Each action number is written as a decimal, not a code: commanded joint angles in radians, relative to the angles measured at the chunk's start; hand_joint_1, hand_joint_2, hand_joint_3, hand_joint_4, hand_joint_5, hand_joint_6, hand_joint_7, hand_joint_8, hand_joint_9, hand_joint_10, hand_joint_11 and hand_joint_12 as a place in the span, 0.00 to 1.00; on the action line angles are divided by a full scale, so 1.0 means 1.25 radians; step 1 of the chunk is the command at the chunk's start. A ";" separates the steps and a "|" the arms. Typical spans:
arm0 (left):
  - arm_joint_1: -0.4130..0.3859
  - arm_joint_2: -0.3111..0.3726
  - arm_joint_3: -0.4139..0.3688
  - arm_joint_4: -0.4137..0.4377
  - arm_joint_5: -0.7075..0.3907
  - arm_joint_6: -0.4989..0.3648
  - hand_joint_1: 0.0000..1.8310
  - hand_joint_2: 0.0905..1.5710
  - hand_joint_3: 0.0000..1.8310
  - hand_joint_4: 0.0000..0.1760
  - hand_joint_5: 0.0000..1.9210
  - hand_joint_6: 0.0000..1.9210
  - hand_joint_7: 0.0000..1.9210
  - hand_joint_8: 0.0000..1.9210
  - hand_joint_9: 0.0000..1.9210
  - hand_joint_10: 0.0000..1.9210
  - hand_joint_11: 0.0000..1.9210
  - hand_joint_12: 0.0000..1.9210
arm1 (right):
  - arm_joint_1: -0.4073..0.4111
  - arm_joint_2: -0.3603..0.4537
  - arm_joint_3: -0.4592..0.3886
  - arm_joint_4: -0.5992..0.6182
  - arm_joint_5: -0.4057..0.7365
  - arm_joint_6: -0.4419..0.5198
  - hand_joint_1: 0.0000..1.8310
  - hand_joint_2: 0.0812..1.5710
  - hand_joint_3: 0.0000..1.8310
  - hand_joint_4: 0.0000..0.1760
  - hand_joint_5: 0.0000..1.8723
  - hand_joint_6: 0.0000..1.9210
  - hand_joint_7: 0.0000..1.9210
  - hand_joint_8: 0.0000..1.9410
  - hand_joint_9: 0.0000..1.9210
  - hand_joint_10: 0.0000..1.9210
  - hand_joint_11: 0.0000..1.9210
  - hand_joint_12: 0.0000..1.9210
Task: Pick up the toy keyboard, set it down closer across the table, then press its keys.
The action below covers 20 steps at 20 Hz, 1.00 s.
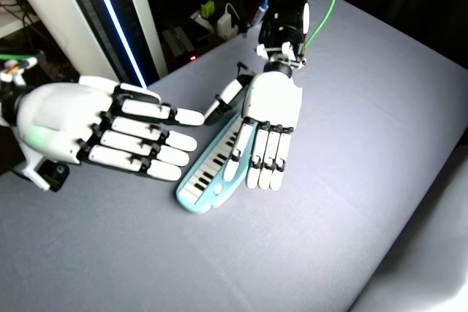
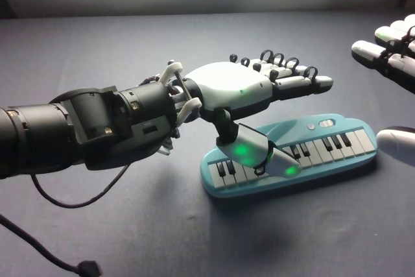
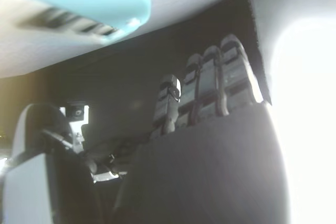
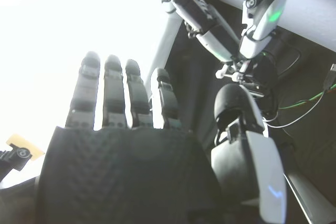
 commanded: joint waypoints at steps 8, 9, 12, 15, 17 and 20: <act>0.009 0.115 -0.080 -0.088 -0.155 0.085 0.23 0.58 0.00 0.95 0.00 0.00 0.00 0.00 0.00 0.00 0.00 0.00 | -0.015 0.004 -0.006 -0.001 0.101 0.003 0.00 0.82 0.00 0.74 0.00 0.00 0.00 0.00 0.00 0.00 0.00 0.00; 0.021 0.150 -0.097 -0.116 -0.171 0.108 0.22 0.59 0.00 0.92 0.00 0.00 0.00 0.00 0.00 0.00 0.00 0.00 | -0.021 0.007 -0.009 -0.002 0.101 0.003 0.00 0.83 0.00 0.70 0.00 0.00 0.00 0.00 0.00 0.00 0.00 0.00; 0.047 0.213 -0.128 -0.184 -0.207 0.160 0.19 0.60 0.00 0.83 0.00 0.00 0.00 0.00 0.00 0.00 0.00 0.00 | -0.039 0.010 -0.013 -0.003 0.098 0.003 0.00 0.84 0.00 0.54 0.00 0.00 0.00 0.00 0.00 0.00 0.00 0.00; 0.090 0.278 -0.159 -0.276 -0.272 0.213 0.22 0.63 0.01 0.67 0.00 0.00 0.00 0.00 0.00 0.00 0.00 0.00 | -0.042 0.010 -0.010 -0.020 0.055 0.003 0.00 0.85 0.01 0.35 0.00 0.00 0.00 0.00 0.00 0.00 0.00 0.00; 0.119 0.309 -0.178 -0.332 -0.326 0.239 0.25 0.62 0.01 0.54 0.00 0.00 0.00 0.00 0.00 0.00 0.00 0.00 | -0.034 0.001 -0.003 -0.029 0.022 0.002 0.00 0.85 0.01 0.38 0.00 0.00 0.00 0.00 0.00 0.00 0.00 0.00; 0.169 0.355 -0.212 -0.412 -0.423 0.272 0.23 0.66 0.01 0.08 0.00 0.00 0.00 0.00 0.00 0.00 0.00 0.00 | -0.009 -0.026 0.015 -0.036 -0.059 -0.024 0.03 0.85 0.00 0.36 0.00 0.00 0.00 0.00 0.00 0.00 0.00 0.00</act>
